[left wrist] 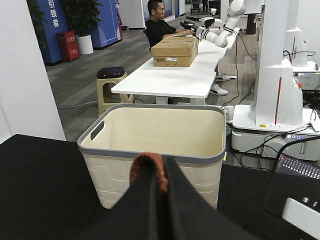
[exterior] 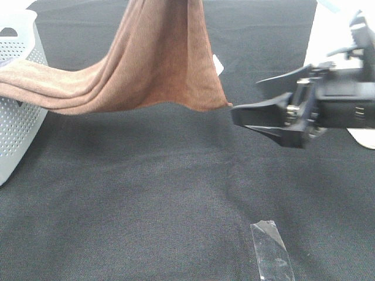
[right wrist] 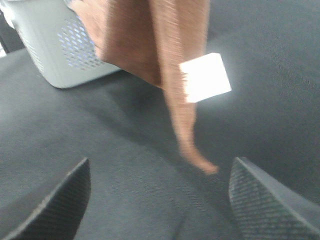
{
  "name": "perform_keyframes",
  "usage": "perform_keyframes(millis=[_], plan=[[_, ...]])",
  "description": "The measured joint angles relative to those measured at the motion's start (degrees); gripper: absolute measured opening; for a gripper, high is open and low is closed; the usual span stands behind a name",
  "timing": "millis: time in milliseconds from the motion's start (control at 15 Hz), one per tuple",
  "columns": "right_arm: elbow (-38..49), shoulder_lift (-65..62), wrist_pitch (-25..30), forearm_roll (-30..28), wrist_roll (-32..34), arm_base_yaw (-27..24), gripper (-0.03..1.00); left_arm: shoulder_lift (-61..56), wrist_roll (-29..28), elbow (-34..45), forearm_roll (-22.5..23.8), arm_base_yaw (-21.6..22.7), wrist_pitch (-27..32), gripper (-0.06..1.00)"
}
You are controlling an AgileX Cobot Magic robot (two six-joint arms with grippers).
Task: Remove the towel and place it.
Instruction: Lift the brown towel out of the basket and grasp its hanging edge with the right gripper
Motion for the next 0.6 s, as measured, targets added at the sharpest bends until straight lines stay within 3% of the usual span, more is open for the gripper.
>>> perform_keyframes(millis=[333,467,600], plan=[[-5.56,9.00,1.66,0.57,-0.23,0.17,0.73,0.00,1.72,0.00,0.00,0.00,1.38,0.00],[-7.39,10.54,0.34,0.63,-2.52,3.32,0.72,0.00,1.72,0.00,0.00,0.00,1.66,0.00],[-10.03,12.43,-5.16,0.63,-4.70,7.68,0.72,0.00,1.72,0.00,0.00,0.00,1.66,0.00]])
